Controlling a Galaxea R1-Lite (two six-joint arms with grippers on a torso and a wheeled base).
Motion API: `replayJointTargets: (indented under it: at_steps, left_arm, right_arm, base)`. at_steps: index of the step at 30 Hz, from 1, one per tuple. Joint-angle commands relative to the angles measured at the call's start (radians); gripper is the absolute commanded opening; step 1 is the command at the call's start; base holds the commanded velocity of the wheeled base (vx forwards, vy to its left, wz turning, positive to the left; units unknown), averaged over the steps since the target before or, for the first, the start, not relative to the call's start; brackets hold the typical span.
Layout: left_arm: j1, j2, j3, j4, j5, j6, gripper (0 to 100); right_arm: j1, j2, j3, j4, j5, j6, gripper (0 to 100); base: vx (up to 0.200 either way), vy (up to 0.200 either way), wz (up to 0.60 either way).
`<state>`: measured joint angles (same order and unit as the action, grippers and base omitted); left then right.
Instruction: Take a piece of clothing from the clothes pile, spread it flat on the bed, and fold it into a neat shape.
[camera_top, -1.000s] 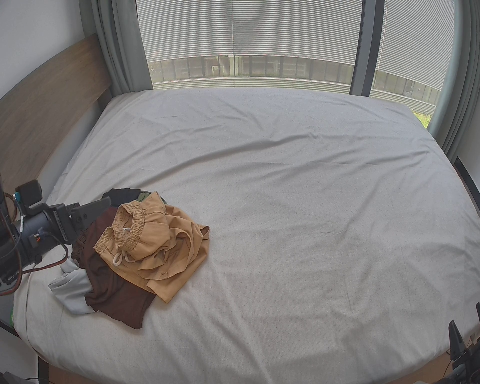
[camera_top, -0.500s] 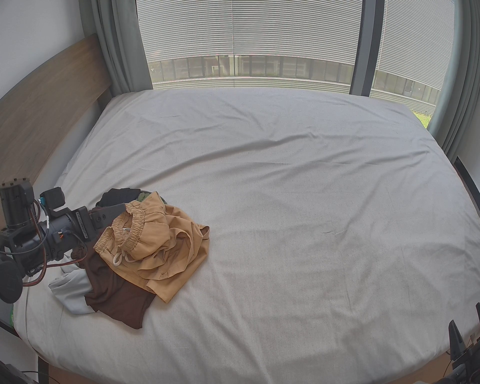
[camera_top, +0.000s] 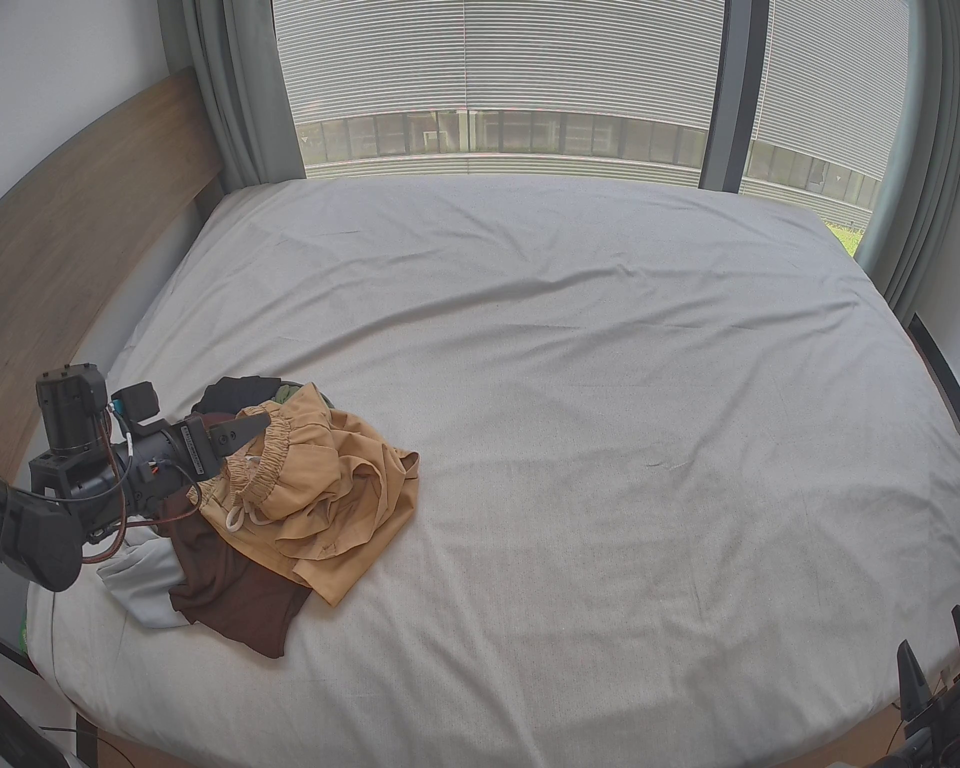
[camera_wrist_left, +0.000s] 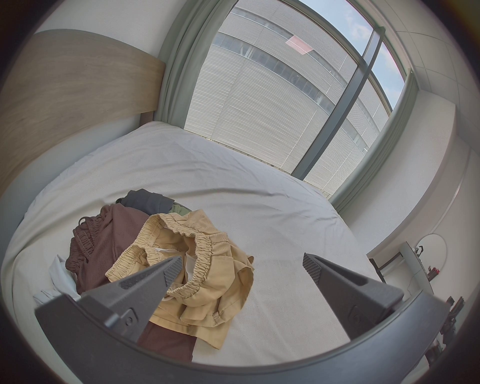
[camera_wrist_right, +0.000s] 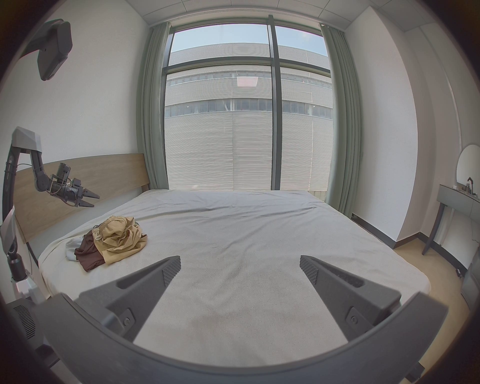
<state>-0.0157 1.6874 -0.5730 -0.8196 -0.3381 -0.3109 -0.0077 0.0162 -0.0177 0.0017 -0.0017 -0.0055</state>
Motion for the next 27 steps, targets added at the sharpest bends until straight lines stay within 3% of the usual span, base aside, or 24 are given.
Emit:
replayJointTargets:
  at_steps: [1,27]
  left_arm:
    - [0.0,0.063,-0.03,-0.001,0.001,-0.001,100]
    - [-0.009,0.311,-0.232,0.014,0.011,-0.02,100]
  right_arm:
    - [0.0,-0.005,0.016,0.0,0.0,-0.001,100]
    - [0.0,-0.005,0.016,0.0,0.0,-0.001,100]
  base:
    - [0.0,0.0,0.0]
    - [0.0,0.0,0.0]
